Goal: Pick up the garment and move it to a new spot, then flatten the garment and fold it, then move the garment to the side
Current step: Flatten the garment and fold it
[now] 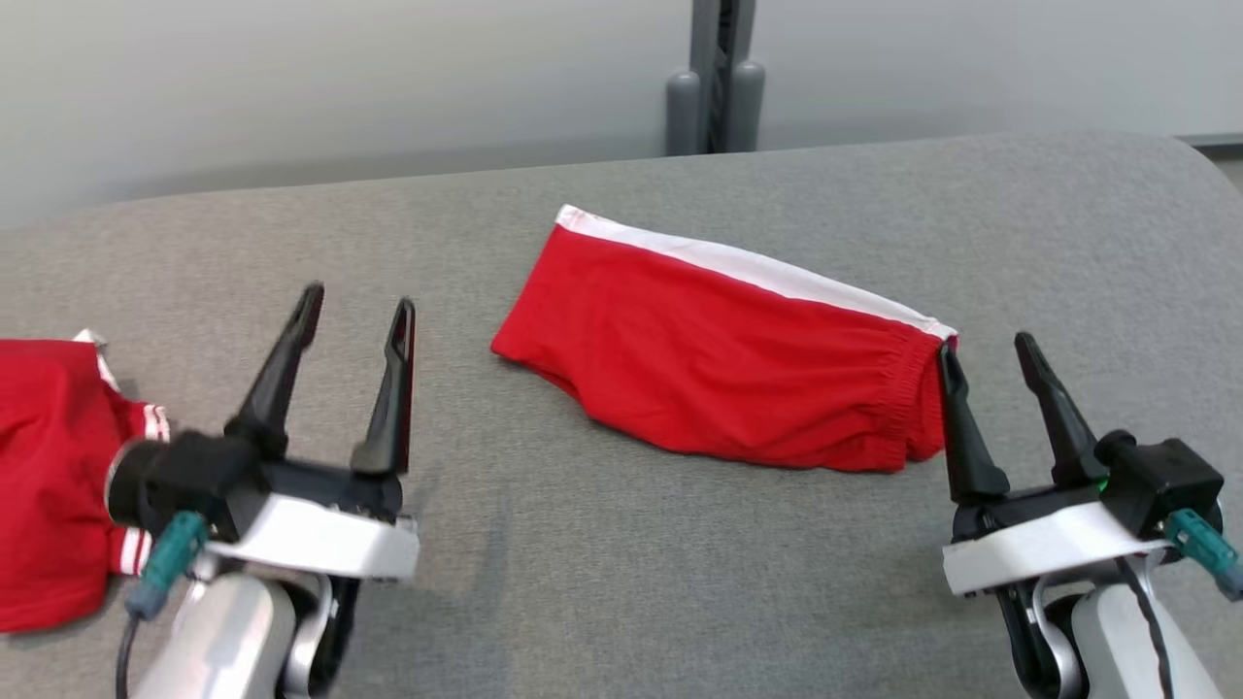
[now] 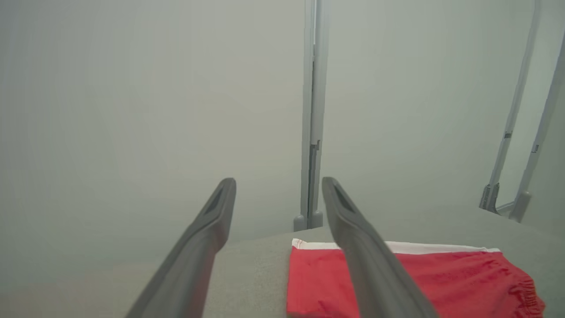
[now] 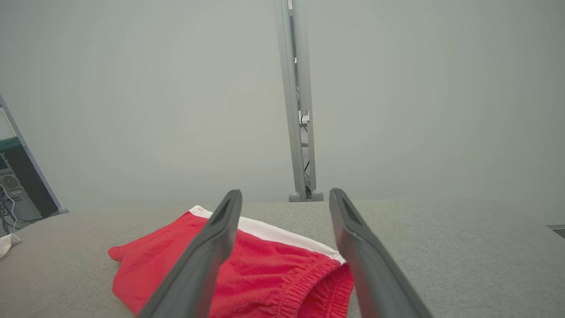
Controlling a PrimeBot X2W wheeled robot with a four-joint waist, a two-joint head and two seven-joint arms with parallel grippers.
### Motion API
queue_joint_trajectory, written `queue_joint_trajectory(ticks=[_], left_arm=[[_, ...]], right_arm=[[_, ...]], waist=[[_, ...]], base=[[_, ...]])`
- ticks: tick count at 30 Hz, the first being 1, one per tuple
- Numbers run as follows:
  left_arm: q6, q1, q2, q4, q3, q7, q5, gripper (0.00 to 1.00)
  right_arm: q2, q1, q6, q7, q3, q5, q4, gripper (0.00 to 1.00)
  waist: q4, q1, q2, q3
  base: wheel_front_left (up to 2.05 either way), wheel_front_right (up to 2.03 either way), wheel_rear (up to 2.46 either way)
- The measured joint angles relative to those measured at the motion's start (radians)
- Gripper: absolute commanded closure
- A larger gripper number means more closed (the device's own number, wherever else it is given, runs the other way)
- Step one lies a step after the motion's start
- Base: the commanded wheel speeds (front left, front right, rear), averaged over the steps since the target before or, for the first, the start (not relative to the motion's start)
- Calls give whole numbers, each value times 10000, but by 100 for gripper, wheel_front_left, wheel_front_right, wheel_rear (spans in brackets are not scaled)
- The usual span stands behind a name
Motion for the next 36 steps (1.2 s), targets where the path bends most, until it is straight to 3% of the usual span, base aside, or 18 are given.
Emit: queue_joint_trajectory(ticks=[6, 12, 22, 36], left_arm=[[-276, 1294, -1018, -253, 840, 0, 617, 0], [-970, 1887, -1902, -936, 1739, 0, 1597, 0], [-1825, 2454, -2508, -320, 2424, 0, 2462, 0], [-2249, 2440, -2709, 27, 2585, 0, 2784, 0]], right_arm=[[163, 362, 2, 0, -134, -123, 81, 0], [228, 400, 2, 0, -174, -150, 105, 0], [309, 400, 2, 0, -232, -150, 128, 0], [382, 330, 2, 0, -336, 71, 771, 0]], waist=[[357, 1, 0, -210], [489, 0, 0, -313], [392, 0, 0, -336], [454, 0, 0, -150]], base=[[0, 0, 0], [0, 0, 0], [0, 0, 0], [0, 0, 0]])
